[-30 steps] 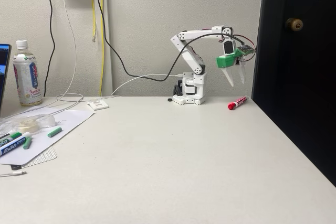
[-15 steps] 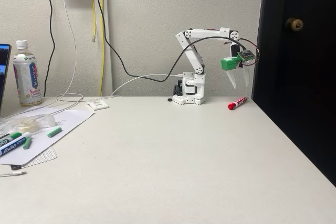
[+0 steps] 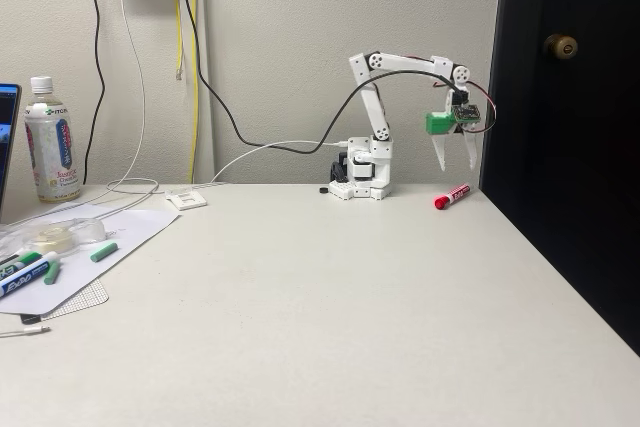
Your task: Pick up the red marker.
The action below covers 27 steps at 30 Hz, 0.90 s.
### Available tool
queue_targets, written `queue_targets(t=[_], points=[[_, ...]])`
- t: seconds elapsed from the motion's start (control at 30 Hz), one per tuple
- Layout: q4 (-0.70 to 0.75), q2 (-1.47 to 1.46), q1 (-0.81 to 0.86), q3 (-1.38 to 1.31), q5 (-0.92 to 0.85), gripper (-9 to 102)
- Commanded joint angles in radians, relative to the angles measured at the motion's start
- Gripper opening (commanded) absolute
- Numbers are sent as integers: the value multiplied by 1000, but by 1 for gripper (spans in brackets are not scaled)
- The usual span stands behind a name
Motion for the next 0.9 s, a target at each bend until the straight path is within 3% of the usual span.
queue_targets(t=[0.0, 0.2, 0.43, 0.87], points=[[17, -69, -25, -63, 43, 43], [48, -166, -34, -100, 87, 45], [46, -166, -35, -100, 163, 39], [-64, -253, -48, -94, 216, 36]])
